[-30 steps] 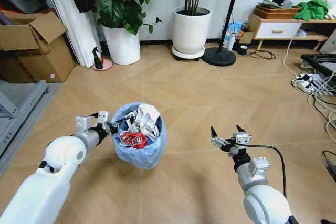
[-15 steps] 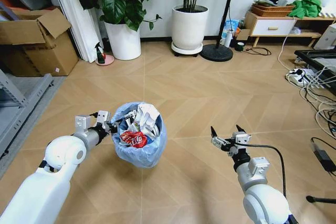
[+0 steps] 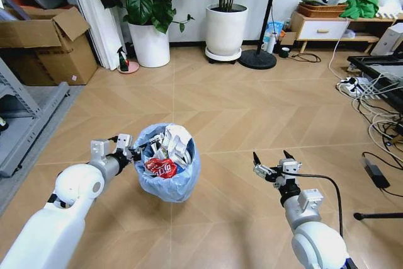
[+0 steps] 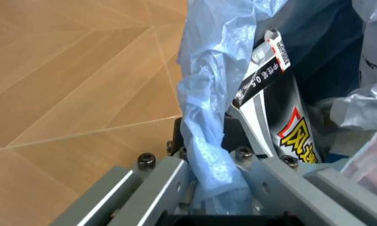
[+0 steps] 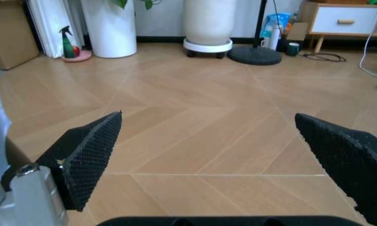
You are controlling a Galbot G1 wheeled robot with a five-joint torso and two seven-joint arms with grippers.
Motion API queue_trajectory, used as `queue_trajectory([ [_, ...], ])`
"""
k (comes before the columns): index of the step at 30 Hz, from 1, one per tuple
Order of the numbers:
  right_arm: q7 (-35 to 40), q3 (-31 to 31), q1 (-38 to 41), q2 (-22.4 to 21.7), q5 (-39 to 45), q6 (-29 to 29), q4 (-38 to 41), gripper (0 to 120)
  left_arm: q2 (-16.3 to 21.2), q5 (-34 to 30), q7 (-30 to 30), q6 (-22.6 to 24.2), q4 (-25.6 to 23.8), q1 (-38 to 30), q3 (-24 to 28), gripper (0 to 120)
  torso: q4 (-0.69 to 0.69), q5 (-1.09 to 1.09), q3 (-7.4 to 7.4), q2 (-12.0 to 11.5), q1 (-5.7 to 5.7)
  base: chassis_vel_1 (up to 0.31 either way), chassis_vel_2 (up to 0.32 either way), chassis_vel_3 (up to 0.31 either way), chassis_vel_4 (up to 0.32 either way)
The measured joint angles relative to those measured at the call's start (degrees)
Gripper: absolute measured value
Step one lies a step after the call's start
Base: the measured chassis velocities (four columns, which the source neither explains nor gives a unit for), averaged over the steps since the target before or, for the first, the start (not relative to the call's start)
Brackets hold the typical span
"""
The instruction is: Pick up the trash bin and place the garbage on the floor into it.
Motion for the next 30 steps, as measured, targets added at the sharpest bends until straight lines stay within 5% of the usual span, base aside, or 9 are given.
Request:
queue_trajectory([
  [16,0.1,-0.2,1.0,-0.2,0.3,0.2,-1.6,100,-3.2,3.7,-2.6,0.0,-0.3,14.4,-10.8,0,0.01,-0.01,0.00,0.0,0.01,-0.009,0.008,0.014,-0.004],
  [30,0.2,0.1,0.8,-0.3,0.3,0.4,-1.6,100,-5.4,4.9,-4.3,0.0,2.7,13.2,-8.6,0,0.00,0.01,0.00,0.0,0.01,0.000,0.000,0.000,0.000],
])
